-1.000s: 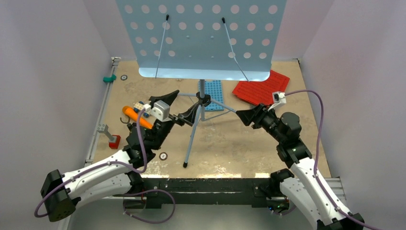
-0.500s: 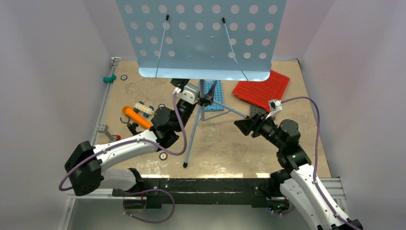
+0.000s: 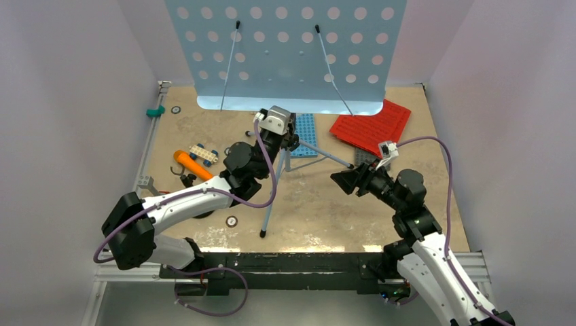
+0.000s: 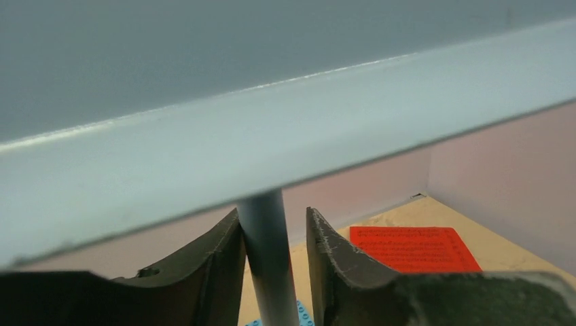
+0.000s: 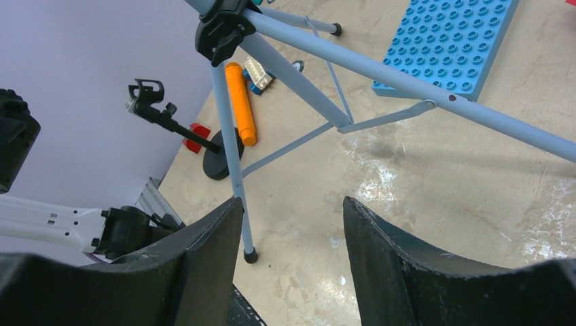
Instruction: Pack up the instrument practice props
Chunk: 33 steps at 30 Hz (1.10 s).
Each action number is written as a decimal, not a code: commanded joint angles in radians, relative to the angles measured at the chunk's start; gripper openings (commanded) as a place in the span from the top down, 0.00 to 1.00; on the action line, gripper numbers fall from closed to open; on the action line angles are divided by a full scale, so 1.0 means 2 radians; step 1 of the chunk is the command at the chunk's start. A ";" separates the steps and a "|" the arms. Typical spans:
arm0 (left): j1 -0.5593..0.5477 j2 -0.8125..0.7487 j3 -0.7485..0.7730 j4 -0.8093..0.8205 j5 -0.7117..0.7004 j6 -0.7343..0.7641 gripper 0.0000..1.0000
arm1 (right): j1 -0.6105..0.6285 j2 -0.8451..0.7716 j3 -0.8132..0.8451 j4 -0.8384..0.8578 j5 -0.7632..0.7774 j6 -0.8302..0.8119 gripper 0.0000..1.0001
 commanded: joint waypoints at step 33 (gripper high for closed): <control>0.037 -0.083 -0.044 -0.076 0.112 -0.095 1.00 | 0.093 0.332 0.239 0.100 -0.062 0.075 0.33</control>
